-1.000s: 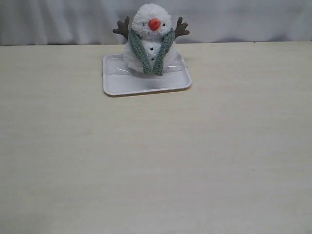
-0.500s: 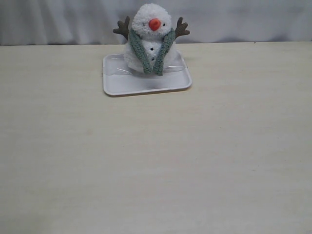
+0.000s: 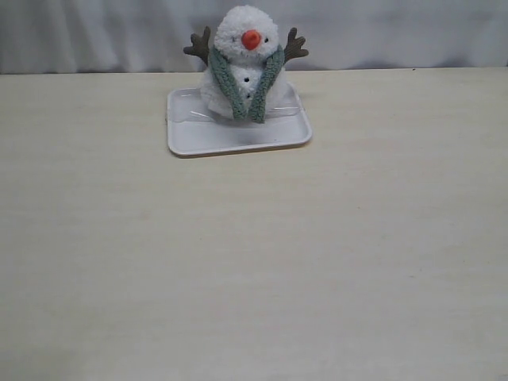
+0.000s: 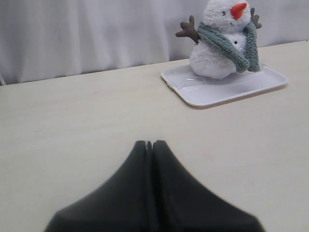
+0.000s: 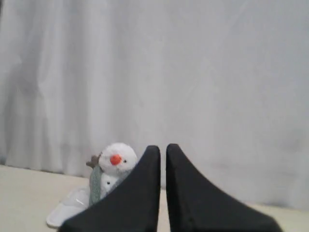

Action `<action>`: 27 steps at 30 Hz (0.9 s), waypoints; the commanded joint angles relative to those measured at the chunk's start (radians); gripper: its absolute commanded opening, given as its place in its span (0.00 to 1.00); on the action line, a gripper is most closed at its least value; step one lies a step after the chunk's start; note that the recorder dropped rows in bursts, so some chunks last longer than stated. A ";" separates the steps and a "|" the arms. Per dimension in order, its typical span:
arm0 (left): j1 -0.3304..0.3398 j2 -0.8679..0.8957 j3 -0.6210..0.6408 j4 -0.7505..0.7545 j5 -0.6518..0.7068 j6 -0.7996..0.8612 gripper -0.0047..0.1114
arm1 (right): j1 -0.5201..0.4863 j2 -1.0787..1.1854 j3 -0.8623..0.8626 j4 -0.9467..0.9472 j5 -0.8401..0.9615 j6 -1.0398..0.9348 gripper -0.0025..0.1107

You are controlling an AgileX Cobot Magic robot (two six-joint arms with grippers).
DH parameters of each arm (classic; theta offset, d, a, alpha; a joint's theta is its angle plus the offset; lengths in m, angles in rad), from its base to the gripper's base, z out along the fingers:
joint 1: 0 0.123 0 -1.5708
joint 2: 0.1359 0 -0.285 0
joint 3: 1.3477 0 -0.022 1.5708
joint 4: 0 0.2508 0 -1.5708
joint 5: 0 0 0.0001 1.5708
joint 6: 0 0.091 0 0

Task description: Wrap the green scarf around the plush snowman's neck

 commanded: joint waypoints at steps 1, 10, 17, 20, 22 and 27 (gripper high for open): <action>0.004 -0.002 0.003 0.007 -0.005 0.003 0.04 | -0.046 -0.003 0.167 -0.103 -0.025 0.101 0.06; 0.004 -0.002 0.003 0.007 -0.005 0.003 0.04 | -0.053 -0.003 0.471 -0.199 -0.163 0.160 0.06; 0.004 -0.002 0.003 0.007 -0.005 0.003 0.04 | -0.053 -0.003 0.471 -0.355 -0.075 0.277 0.06; 0.004 -0.002 0.003 0.007 -0.005 0.003 0.04 | -0.053 -0.003 0.471 -0.355 -0.075 0.277 0.06; 0.004 -0.002 0.003 0.007 -0.005 0.003 0.04 | -0.053 -0.003 0.471 -0.355 -0.073 0.276 0.06; 0.004 -0.002 0.003 0.007 -0.005 0.003 0.04 | -0.053 -0.003 0.471 -0.351 -0.072 0.276 0.06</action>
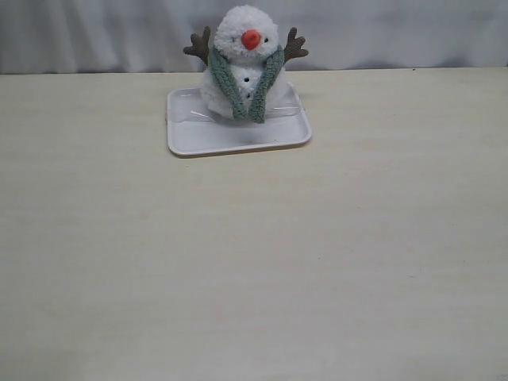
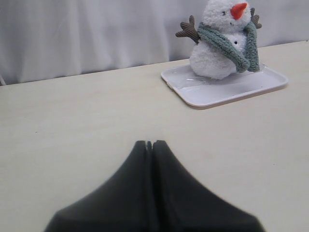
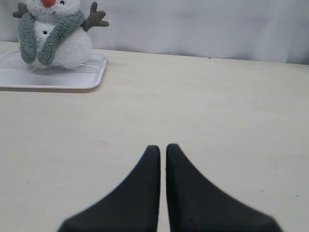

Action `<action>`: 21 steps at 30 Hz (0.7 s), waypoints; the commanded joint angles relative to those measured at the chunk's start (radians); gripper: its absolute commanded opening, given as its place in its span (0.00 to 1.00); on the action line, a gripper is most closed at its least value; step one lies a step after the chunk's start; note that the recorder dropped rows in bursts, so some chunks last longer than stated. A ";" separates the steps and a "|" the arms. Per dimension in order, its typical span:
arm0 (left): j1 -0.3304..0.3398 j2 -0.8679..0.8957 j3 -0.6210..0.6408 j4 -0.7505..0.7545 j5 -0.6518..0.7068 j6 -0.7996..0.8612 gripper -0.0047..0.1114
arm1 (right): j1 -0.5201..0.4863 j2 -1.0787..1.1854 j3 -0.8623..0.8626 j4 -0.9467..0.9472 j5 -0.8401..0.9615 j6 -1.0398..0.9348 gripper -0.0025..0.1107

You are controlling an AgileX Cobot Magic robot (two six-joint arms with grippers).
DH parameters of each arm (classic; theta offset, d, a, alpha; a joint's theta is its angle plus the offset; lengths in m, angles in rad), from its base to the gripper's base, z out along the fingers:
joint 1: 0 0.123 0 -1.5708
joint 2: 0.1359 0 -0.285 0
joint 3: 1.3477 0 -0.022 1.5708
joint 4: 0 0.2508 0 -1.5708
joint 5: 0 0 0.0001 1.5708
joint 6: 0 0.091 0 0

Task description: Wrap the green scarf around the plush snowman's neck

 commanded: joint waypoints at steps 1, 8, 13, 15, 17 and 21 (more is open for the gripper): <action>0.004 -0.002 0.003 0.007 -0.005 0.003 0.04 | -0.006 -0.005 0.003 -0.010 0.006 -0.001 0.06; 0.004 -0.002 0.003 0.007 -0.001 0.003 0.04 | -0.006 -0.005 0.003 0.000 0.000 -0.029 0.06; 0.004 -0.002 0.003 0.007 -0.001 0.003 0.04 | -0.069 -0.005 0.003 0.000 0.000 -0.029 0.06; 0.004 -0.002 0.003 0.007 -0.001 0.003 0.04 | -0.099 -0.005 0.003 0.000 0.000 -0.029 0.06; 0.004 -0.002 0.003 0.007 -0.001 0.003 0.04 | -0.110 -0.005 0.003 0.000 0.000 -0.029 0.06; 0.004 -0.002 0.003 0.007 -0.001 0.003 0.04 | -0.111 -0.005 0.003 0.000 0.000 -0.029 0.06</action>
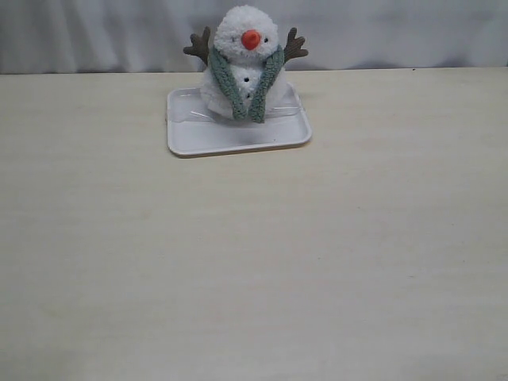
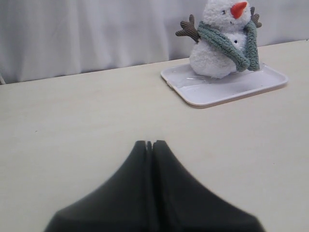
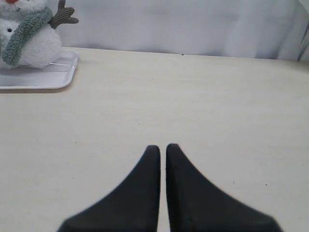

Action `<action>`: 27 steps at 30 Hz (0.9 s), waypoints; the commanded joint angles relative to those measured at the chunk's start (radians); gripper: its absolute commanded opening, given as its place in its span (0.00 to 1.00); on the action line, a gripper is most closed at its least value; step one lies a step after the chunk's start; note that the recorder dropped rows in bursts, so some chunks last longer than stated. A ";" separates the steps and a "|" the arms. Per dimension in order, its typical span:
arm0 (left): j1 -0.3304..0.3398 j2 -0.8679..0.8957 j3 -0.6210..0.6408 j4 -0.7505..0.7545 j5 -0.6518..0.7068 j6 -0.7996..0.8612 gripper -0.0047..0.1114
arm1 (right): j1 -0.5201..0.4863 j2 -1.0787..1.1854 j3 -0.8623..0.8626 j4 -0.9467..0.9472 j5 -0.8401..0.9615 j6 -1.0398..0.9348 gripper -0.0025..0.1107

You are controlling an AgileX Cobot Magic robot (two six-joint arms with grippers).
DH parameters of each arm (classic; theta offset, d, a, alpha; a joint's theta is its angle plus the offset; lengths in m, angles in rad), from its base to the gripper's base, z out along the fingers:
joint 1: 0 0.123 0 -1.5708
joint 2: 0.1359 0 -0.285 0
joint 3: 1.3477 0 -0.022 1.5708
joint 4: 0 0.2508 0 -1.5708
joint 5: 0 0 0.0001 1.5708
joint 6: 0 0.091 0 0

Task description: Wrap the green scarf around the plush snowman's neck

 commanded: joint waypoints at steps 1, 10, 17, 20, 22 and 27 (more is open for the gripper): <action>0.004 -0.002 0.003 0.007 -0.005 0.003 0.04 | -0.008 -0.005 0.003 0.000 -0.004 -0.008 0.06; 0.004 -0.002 0.003 0.007 -0.005 0.003 0.04 | -0.051 -0.005 0.003 0.000 0.000 -0.003 0.06; 0.004 -0.002 0.003 0.007 -0.005 0.003 0.04 | -0.048 -0.005 0.003 0.005 0.000 0.000 0.06; 0.004 -0.002 0.003 0.007 -0.005 0.003 0.04 | -0.048 -0.005 0.003 0.005 0.000 0.000 0.06; 0.004 -0.002 0.003 0.007 -0.005 0.003 0.04 | -0.048 -0.005 0.003 0.005 0.000 0.000 0.06; 0.004 -0.002 0.003 0.007 -0.008 0.003 0.04 | -0.048 -0.005 0.003 0.005 0.000 0.000 0.06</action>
